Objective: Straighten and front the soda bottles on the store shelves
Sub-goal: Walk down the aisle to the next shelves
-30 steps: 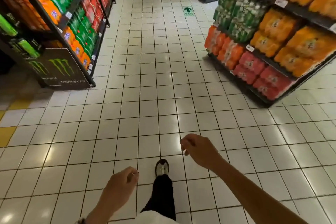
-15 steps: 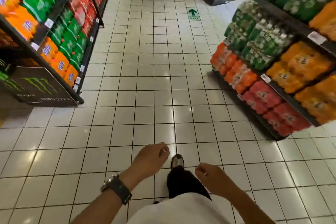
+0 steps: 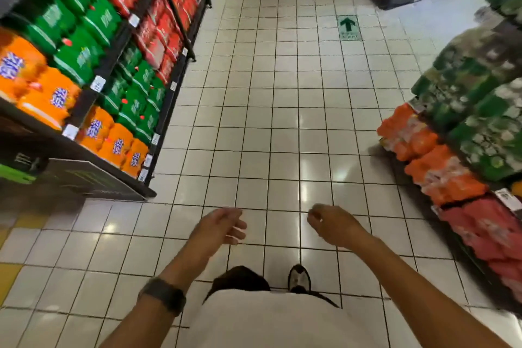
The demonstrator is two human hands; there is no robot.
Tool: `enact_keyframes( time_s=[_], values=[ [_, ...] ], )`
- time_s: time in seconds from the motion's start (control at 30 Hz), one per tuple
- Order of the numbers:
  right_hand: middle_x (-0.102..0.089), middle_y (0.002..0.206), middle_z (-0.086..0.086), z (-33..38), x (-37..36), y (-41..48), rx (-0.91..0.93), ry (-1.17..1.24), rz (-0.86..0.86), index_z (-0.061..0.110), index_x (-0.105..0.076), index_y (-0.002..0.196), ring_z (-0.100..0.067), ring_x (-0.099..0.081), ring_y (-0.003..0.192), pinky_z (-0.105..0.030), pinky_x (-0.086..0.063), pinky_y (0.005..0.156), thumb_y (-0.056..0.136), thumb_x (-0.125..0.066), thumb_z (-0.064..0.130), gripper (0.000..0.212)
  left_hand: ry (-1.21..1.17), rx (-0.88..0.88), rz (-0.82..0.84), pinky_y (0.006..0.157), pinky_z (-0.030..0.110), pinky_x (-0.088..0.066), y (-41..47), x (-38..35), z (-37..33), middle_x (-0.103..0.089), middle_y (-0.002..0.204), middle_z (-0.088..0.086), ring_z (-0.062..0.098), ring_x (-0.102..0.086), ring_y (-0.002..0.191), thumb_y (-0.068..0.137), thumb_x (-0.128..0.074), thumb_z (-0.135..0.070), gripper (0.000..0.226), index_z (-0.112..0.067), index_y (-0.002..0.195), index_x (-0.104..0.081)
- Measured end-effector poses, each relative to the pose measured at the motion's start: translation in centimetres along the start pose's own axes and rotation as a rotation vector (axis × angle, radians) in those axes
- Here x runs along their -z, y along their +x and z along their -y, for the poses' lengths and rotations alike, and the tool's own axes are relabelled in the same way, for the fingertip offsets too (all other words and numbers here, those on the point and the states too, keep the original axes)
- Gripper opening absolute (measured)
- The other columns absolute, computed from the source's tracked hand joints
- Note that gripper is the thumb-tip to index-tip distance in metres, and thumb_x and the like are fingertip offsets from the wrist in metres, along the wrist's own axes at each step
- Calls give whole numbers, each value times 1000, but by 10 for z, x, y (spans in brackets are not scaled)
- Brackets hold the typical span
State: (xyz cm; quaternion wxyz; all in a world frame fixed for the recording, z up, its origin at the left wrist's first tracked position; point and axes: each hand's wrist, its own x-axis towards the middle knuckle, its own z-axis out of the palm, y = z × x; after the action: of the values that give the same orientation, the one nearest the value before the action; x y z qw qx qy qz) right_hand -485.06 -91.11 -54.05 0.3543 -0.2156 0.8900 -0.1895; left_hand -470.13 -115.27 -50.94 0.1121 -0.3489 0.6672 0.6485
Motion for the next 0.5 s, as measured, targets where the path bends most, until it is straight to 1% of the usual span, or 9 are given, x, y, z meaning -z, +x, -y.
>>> enact_keyframes(
  time_s=[0.07,0.1,0.2,0.27,0.33,0.4,0.43,0.5],
  values=[
    [-65,94,1,33,39,46,85,-81,-19,20,-59,101,-14,-57,77,-26,-41,62,97,-42,36,24,-112,-24,-50,72,32,-54,28,26,-30,-73,98,8,27,-70,87,95,-54,-32,24,-17,110,-65],
    [-66,94,2,49,54,64,124,-90,-43,20,-59,100,-14,-57,77,-26,-42,62,97,-43,36,23,-145,-42,-53,73,33,-54,39,38,-40,-72,100,9,27,-70,89,95,-54,-34,25,-18,109,-66],
    [-66,98,7,106,92,128,246,13,-121,21,-61,108,-11,-60,80,-26,-48,71,95,-48,35,23,-179,-53,-95,77,36,-55,85,75,-62,-73,100,8,25,-71,89,94,-55,-38,26,-21,109,-67],
    [-66,96,10,138,104,162,305,110,-148,23,-62,110,-8,-62,79,-23,-48,71,95,-51,33,21,-211,-41,-151,77,36,-56,117,96,-68,-73,98,8,26,-71,88,95,-54,-35,24,-20,109,-66],
    [-66,92,10,168,112,206,290,230,-107,24,-62,107,-10,-65,77,-21,-49,65,95,-52,31,17,-257,-13,-199,74,34,-56,159,119,-77,-73,95,9,27,-71,85,96,-54,-29,22,-17,108,-66],
    [-68,91,6,194,119,249,239,354,-26,23,-63,106,-13,-67,74,-18,-49,58,95,-53,27,15,-269,28,-204,73,35,-56,203,142,-92,-73,91,10,28,-70,83,95,-55,-26,20,-13,106,-66],
    [-69,92,4,205,123,264,214,388,11,23,-63,106,-12,-68,74,-17,-50,59,95,-53,26,15,-255,48,-185,73,36,-55,220,152,-101,-74,91,10,28,-70,83,95,-56,-25,20,-12,105,-66],
    [-70,92,3,227,137,297,157,434,50,22,-63,103,-11,-68,74,-19,-52,66,95,-53,26,14,-222,72,-117,72,37,-54,260,179,-130,-73,90,11,29,-69,82,93,-58,-26,21,-10,104,-66]
  ],
)
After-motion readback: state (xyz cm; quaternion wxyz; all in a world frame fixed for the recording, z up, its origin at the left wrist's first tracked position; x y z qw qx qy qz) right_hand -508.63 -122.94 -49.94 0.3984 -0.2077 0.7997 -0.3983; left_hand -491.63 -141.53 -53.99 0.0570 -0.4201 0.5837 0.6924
